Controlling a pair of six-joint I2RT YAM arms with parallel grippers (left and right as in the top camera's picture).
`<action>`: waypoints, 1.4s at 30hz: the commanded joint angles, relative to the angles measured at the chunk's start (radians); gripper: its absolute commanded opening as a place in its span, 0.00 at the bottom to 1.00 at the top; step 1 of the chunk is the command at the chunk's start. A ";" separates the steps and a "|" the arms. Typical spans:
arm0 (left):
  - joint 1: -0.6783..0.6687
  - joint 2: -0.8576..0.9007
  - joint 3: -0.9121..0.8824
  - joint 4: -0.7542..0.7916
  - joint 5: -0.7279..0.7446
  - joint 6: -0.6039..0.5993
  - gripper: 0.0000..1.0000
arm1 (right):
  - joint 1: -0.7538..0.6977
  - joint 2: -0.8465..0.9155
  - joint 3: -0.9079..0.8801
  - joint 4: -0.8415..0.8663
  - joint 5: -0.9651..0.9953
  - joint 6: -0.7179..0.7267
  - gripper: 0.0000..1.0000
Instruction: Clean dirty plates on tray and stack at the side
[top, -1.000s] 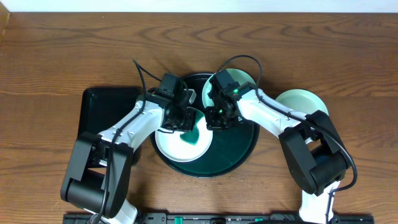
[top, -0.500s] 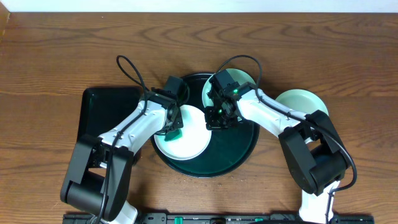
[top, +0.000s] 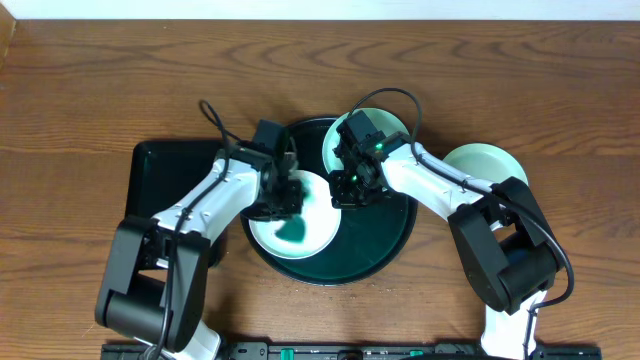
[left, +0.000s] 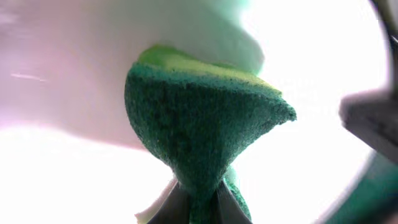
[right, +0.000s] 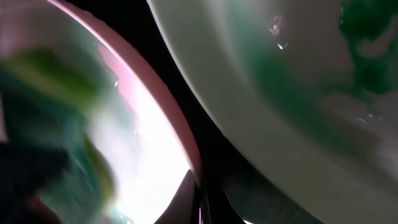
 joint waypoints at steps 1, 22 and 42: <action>-0.012 0.023 -0.020 0.029 0.248 0.117 0.07 | -0.009 0.025 0.011 -0.002 0.025 -0.001 0.01; -0.011 0.023 0.011 0.089 -0.565 -0.113 0.07 | -0.009 0.025 0.011 -0.005 0.025 0.000 0.01; 0.050 -0.179 0.282 -0.339 -0.553 -0.143 0.07 | -0.007 0.026 0.011 -0.009 0.033 0.000 0.20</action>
